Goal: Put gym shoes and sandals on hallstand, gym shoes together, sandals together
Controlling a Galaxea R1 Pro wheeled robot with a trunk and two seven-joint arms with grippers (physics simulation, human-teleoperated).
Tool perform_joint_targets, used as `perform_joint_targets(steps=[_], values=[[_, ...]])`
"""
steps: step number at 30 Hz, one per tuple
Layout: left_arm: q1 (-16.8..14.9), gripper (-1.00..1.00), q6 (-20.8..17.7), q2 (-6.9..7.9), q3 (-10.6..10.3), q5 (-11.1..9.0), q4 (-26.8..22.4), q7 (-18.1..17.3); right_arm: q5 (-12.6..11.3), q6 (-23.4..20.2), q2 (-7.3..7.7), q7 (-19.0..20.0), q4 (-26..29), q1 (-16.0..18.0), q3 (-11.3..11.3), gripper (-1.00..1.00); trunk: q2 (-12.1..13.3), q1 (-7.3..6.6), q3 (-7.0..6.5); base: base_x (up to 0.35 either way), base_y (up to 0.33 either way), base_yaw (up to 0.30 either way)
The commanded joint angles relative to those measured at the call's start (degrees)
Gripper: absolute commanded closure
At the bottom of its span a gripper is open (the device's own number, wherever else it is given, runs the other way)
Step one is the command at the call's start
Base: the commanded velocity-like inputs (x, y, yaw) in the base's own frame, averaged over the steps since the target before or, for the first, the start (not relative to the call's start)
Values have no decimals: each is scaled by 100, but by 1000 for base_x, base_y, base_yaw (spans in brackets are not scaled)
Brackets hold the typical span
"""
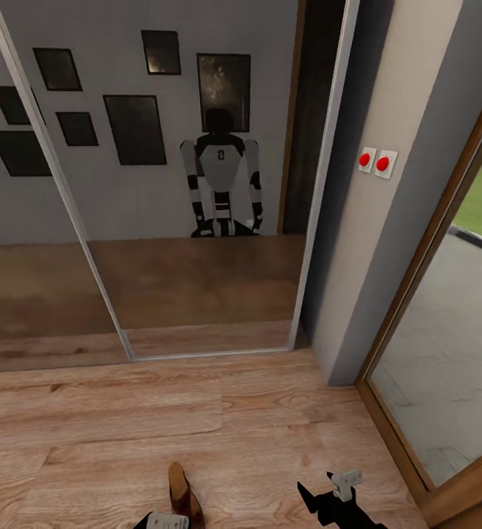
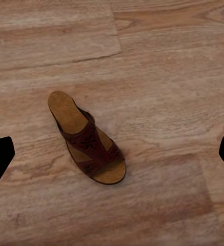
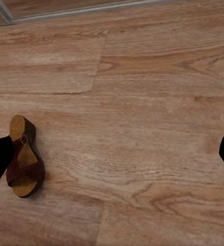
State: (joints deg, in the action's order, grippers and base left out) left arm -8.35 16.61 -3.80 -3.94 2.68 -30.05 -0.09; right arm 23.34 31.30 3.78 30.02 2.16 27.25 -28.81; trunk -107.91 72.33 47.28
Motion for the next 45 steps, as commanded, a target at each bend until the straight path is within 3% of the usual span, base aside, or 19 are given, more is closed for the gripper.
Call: perform_joint_targets(steps=[1,45], values=[[-2,-100,0,-2,3,-8,0,0,1,3,0,1,1,0,-1,-100,0,0,1,0,0,54],[0,-100,-2,-2,11,-19,8,-31,-31,7,8,-23,2,0,-9,-100,0,0,158,0,0,251]])
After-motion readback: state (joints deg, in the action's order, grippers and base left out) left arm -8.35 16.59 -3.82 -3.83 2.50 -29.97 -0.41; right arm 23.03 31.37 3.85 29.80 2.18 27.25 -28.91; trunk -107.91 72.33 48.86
